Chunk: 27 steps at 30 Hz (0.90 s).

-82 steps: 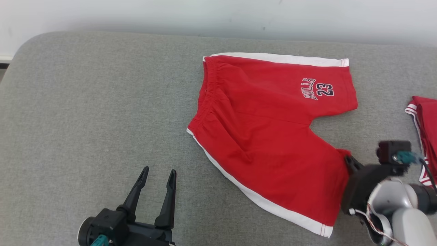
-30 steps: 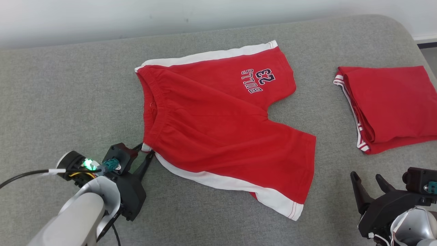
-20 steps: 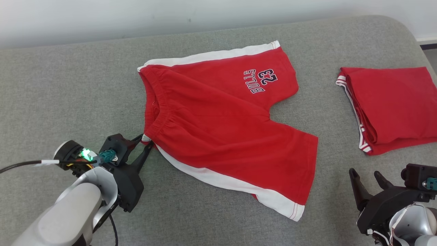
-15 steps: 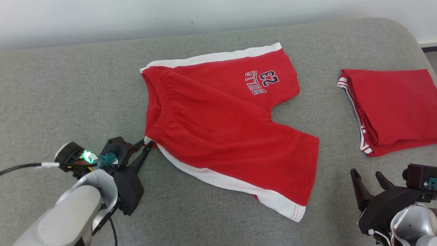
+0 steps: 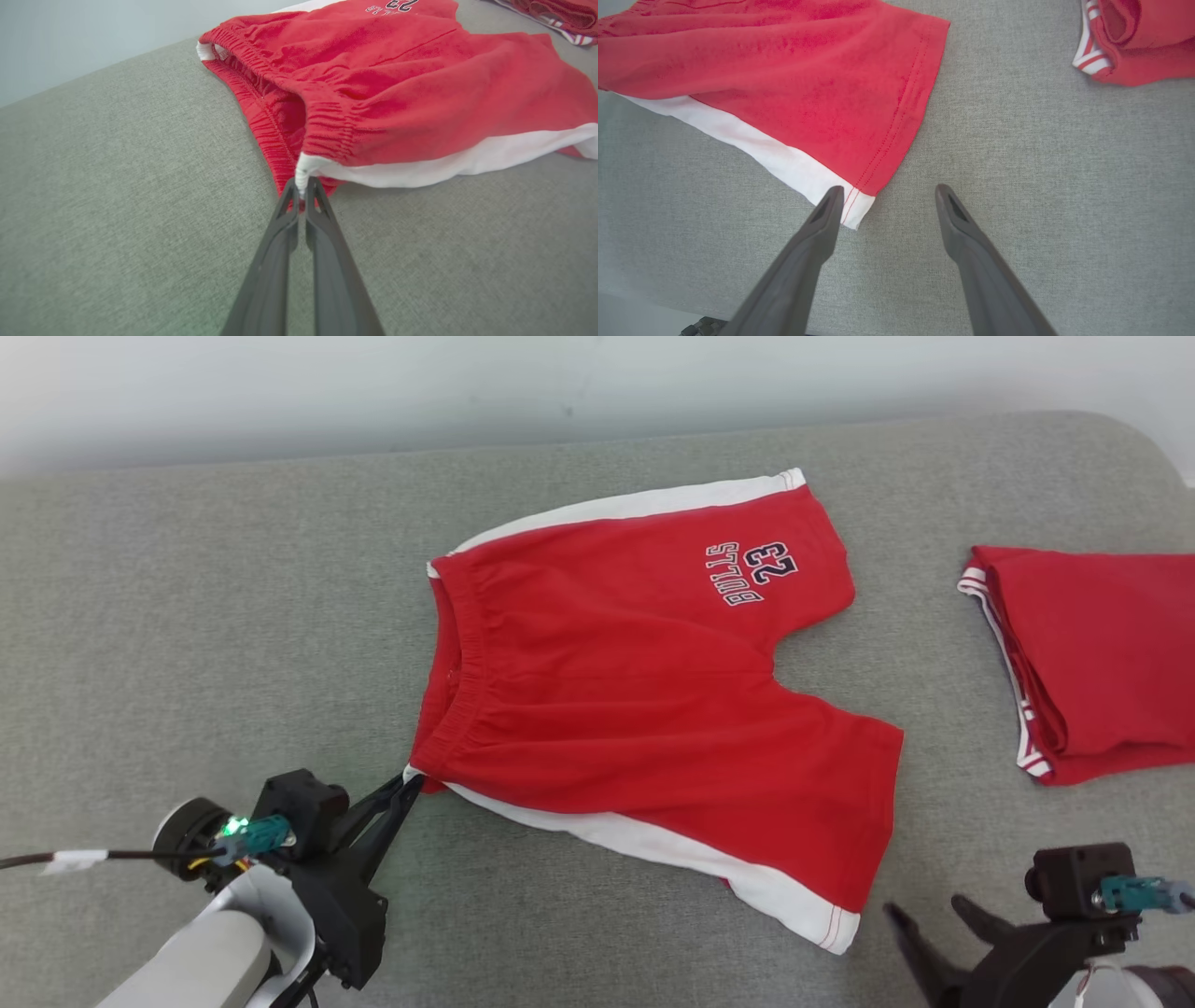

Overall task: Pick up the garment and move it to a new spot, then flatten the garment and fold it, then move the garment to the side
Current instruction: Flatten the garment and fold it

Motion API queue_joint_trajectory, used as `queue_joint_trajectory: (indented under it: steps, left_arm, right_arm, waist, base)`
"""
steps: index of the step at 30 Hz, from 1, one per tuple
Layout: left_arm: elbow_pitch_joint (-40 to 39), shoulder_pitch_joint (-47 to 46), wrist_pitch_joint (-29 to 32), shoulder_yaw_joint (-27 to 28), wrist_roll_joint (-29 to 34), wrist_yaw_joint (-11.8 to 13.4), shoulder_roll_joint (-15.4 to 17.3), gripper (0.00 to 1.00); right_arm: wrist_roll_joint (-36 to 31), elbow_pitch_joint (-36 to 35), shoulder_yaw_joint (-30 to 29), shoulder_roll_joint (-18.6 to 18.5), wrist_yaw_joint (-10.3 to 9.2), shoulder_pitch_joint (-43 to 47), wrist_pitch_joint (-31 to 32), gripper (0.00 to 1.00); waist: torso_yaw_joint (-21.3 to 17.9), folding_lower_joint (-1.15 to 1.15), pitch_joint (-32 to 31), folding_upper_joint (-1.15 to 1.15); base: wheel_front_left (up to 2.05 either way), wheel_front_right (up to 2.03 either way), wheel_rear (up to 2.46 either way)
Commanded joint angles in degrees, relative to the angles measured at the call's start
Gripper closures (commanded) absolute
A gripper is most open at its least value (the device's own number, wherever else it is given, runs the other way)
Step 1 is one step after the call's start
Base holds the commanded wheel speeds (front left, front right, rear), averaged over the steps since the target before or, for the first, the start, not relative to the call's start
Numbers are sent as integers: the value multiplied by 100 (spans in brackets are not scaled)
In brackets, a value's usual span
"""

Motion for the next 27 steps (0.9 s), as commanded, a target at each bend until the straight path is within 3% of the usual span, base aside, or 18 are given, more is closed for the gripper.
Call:
queue_joint_trajectory:
  steps: [1,5,14,20,21,22,24,27]
  left_arm:
    - [-160,159,-43,70,-131,89,88,100]
    - [-402,318,8,134,-221,191,222,100]
    - [-550,132,26,275,-434,179,274,100]
    - [-617,88,40,270,-414,189,325,100]
    - [-630,92,39,275,-418,203,337,100]
    - [-644,97,32,282,-427,217,346,100]
    - [-670,109,29,292,-446,229,363,100]
    - [-700,123,33,295,-451,252,373,100]
  right_arm:
    - [-32,-214,37,-42,5,166,243,0]
    - [-126,-363,-77,22,5,300,453,0]
    - [-205,566,471,168,5,21,592,0]
    - [-535,844,644,193,5,-160,301,1]
    - [-568,895,670,196,5,-189,251,23]
    - [-557,939,702,198,5,-222,211,33]
    - [-455,998,707,198,5,-305,154,49]
    - [-401,1086,750,194,5,-368,132,61]
  waist:
    - [72,1,5,0]
    - [131,1,37,0]
    - [200,1,130,0]
    - [166,1,208,0]
    - [154,1,222,0]
    - [140,1,235,0]
    - [115,1,261,0]
    - [96,1,283,0]
  base:
    - [0,0,0]
    - [0,0,0]
    - [0,0,0]
    - [0,0,0]
    - [0,0,0]
    - [0,0,0]
    - [0,0,0]
    - [0,0,0]
